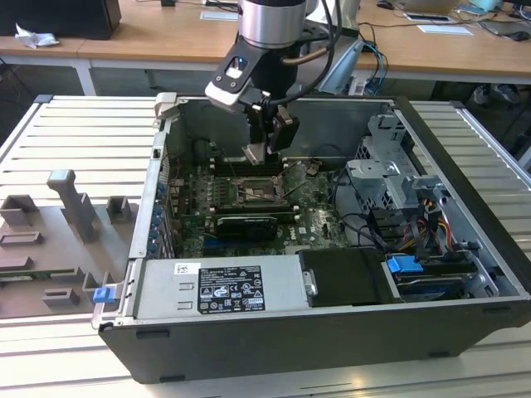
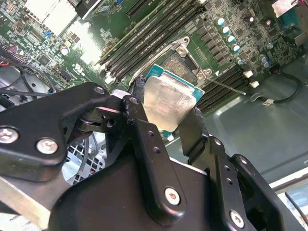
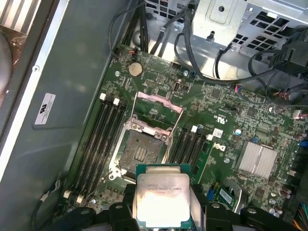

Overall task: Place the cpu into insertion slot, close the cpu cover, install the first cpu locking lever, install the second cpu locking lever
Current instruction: 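Place the cpu into insertion slot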

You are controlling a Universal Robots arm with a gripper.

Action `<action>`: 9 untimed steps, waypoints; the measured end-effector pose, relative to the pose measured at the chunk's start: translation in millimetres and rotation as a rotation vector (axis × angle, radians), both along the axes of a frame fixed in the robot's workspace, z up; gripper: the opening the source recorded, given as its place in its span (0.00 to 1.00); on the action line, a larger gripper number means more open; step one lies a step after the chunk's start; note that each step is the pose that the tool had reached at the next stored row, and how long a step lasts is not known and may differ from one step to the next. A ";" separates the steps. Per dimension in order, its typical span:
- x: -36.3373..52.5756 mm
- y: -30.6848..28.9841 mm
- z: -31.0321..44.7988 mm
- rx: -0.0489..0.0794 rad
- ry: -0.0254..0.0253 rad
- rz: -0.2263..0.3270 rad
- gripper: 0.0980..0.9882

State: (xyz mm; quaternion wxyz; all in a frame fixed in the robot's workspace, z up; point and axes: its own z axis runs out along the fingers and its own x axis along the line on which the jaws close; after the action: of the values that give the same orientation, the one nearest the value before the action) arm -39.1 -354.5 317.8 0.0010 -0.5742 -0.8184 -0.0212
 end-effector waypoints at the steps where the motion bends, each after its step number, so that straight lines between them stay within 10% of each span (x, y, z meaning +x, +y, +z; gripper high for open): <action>1: 0.0 0.0 -0.3 0.000 0.0000 0.000 0.48; 9: 0.0 0.0 -2.9 0.000 0.0000 -0.005 0.48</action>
State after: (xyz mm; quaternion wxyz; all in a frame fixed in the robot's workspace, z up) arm -39.1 -354.5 314.9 0.0010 -0.5762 -0.8170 -0.0213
